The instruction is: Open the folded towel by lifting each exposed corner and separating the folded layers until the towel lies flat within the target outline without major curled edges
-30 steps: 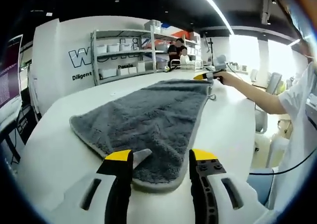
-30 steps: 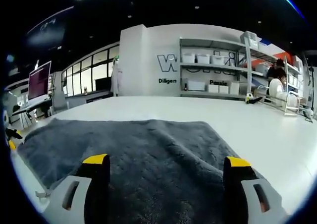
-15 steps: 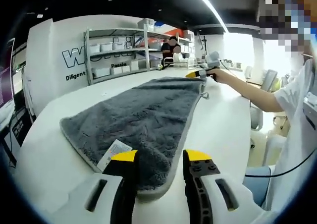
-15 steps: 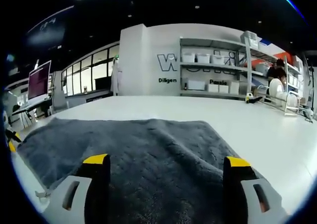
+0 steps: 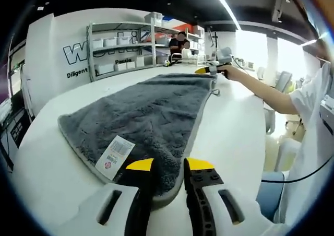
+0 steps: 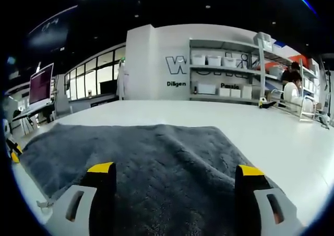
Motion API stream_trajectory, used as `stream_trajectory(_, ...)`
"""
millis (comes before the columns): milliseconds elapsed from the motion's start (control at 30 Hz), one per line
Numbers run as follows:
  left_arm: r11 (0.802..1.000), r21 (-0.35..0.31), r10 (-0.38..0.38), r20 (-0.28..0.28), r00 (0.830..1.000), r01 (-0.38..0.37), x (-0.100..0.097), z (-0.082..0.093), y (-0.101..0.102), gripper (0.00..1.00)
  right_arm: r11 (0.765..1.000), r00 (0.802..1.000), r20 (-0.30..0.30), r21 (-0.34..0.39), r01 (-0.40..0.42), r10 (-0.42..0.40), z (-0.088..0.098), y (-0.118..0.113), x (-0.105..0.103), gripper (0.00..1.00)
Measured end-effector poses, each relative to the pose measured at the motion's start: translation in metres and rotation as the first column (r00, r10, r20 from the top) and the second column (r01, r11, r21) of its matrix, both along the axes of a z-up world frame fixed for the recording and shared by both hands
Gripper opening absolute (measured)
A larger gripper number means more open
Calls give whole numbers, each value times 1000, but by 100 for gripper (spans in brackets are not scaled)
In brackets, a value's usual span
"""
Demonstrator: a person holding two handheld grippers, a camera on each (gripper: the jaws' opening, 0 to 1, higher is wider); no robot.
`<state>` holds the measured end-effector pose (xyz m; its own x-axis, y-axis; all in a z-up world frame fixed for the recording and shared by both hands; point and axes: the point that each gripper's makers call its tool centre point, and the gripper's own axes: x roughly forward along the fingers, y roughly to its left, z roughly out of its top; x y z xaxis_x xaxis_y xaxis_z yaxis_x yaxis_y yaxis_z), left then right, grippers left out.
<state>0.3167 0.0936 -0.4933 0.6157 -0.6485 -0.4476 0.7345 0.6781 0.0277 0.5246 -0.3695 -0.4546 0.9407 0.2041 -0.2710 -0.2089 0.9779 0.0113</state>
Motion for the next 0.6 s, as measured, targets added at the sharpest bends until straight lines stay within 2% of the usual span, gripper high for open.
stream_trajectory(167,1000,-30,3,-24,1000,-4,-2,0,4,22,1000,1000,0,-1,0,0,0,1,-2,96)
stream_trajectory(600,999,-38,6,-26,1000,-7,-11,1,13,22,1000,1000,-6,-5,1,-1,-1,0,0,96)
